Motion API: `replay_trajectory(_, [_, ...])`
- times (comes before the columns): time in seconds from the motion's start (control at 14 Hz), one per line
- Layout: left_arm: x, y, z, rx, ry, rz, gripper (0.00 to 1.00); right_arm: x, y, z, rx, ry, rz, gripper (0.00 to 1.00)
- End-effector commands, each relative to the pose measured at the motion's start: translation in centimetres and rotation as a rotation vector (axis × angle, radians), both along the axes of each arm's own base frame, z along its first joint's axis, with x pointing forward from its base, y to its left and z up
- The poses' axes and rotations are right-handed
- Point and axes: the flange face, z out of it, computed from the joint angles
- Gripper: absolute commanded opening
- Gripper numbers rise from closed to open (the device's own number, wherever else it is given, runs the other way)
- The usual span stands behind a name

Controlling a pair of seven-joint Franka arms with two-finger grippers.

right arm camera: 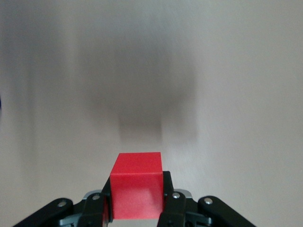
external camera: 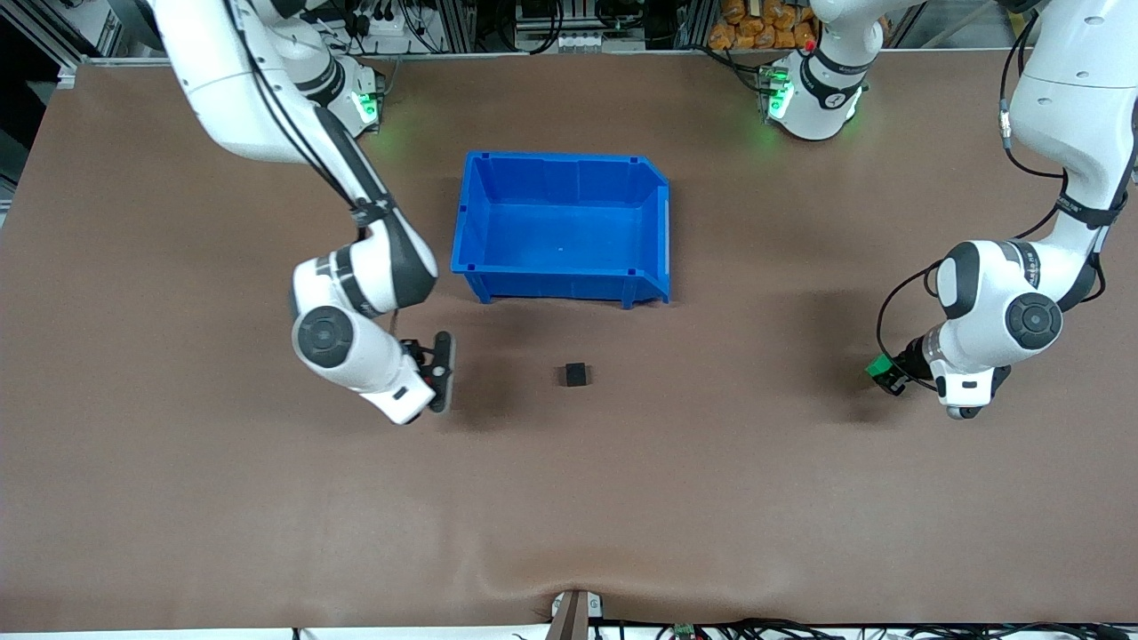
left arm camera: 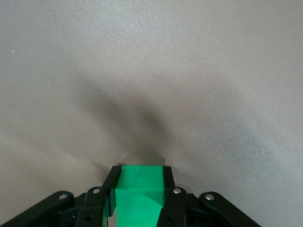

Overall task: Attach green and red cubes to black cube
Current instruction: 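Carry the red cube against the black cube with the right gripper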

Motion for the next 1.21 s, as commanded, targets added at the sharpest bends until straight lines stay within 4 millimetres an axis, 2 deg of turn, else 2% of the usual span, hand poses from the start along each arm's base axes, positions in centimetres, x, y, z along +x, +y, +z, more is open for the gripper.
replay_trajectory(0.0, [0.1,-0.2,-0.2,0.007,0.0,0.013,0.08,-0.1,3.9,-0.2,0.008,-0.008,-0.012,0.0])
replay_trajectory(0.07, [0.1,-0.3,-0.2,0.006,-0.001,0.013,0.0,-0.3,5.5,-0.4,0.011,-0.014,-0.01,0.0])
replay_trajectory(0.21, [0.1,-0.3,0.1,0.01,-0.003,0.045,0.0,-0.7,8.3,-1.4,0.012,-0.02,-0.001,0.0])
replay_trajectory(0.5, [0.5,-3.9,2.2,-0.002,-0.006,0.136,0.0,-2.3,11.6,-2.7,0.004,-0.012,-0.061,0.0])
replay_trajectory(0.71, [0.8,-8.4,3.2,-0.029,-0.011,0.237,0.0,-3.6,13.8,-4.0,-0.001,-0.01,-0.098,0.0])
replay_trajectory(1.14, [1.4,-17.8,6.2,-0.107,-0.032,0.413,0.0,-4.5,16.0,-5.3,0.019,-0.04,-0.112,0.0])
